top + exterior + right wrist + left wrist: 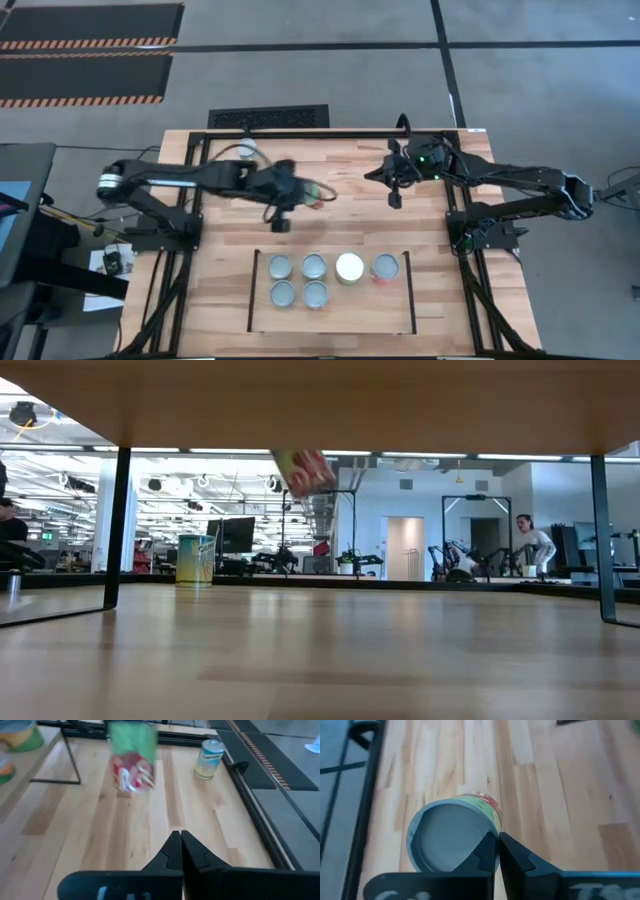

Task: Pick and place cans onto a shelf
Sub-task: Put the red green can on the shelf aligned with other cans on the shelf

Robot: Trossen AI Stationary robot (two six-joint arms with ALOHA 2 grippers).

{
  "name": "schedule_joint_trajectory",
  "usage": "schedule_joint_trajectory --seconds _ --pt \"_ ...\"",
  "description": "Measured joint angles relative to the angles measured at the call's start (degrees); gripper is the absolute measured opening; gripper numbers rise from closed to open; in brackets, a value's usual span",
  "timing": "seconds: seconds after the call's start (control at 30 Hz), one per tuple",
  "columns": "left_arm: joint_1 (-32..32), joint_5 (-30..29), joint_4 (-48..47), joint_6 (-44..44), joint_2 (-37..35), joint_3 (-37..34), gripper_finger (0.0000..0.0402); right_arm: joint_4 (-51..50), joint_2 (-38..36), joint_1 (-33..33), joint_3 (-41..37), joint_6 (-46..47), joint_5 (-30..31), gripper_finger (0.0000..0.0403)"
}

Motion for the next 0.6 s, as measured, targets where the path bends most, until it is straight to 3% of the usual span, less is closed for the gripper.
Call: schedule_joint_trajectory --seconds 0.17,0.33,0.6 --pt "3.47 6.57 4.42 6.11 9.18 0.90 0.0000 3.45 -4.15 0.37 -7.08 1.52 -0.07 0.0004" --pt "3.92 9.28 5.05 10.65 17.02 3.52 0.0000 8.30 -7.69 2.33 -13.70 2.84 0.18 0.0004" --pt "4.33 11.52 4.42 12.77 25.20 8.93 0.0000 13.19 -8.72 4.34 -16.44 4.55 0.76 0.0005"
